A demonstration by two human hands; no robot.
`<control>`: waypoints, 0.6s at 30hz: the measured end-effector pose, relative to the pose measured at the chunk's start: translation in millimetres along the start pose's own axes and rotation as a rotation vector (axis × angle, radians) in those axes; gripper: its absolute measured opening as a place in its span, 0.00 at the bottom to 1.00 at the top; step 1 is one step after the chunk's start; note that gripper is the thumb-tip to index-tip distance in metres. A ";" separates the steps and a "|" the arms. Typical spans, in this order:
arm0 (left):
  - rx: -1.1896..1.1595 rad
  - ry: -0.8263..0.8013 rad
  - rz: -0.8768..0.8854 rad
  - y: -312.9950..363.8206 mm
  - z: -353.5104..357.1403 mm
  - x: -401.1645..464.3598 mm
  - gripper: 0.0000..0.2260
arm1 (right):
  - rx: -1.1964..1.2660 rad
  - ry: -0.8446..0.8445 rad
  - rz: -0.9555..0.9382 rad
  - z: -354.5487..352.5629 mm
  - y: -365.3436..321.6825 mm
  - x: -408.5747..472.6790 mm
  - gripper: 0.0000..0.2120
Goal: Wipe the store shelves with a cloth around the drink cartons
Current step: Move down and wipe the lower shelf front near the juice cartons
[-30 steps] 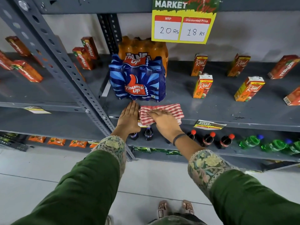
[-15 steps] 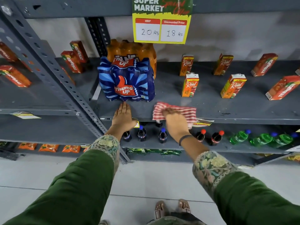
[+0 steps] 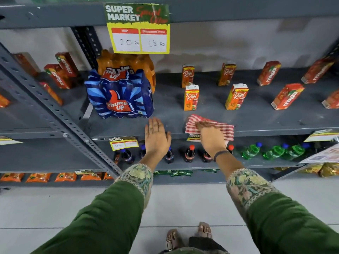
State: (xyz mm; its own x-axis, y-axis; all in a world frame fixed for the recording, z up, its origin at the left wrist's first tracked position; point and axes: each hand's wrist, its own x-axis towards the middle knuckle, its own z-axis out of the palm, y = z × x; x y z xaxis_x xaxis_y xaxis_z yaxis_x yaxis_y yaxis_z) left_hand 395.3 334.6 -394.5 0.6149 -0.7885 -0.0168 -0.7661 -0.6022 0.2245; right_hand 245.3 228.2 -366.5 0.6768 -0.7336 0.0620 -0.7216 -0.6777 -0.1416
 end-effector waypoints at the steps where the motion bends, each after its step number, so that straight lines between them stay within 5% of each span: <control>1: 0.018 -0.011 0.059 5.6 1.5 1.5 0.29 | 0.011 -0.016 -0.071 0.0 5.8 -3.2 0.26; 6: 0.073 -0.076 0.093 25.0 7.3 9.4 0.28 | 0.048 -0.034 -0.207 -11.4 50.0 -18.5 0.24; 11: 0.133 -0.086 0.007 32.4 17.5 12.8 0.29 | 0.118 0.307 0.235 -35.5 99.9 -20.2 0.14; 14: 0.171 -0.064 0.012 30.9 22.7 14.0 0.28 | 0.080 0.165 0.438 -39.2 120.4 -9.2 0.09; 18: 0.186 -0.079 0.013 30.7 23.5 16.3 0.28 | -0.045 0.013 0.256 -27.2 100.4 -0.4 0.08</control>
State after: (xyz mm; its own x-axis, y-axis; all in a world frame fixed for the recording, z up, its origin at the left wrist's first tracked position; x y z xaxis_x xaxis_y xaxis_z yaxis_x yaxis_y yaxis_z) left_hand 377.4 300.3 -410.7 0.5937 -0.7993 -0.0929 -0.7997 -0.5989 0.0417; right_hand 168.5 159.1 -353.8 0.4694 -0.8820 0.0422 -0.8752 -0.4710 -0.1100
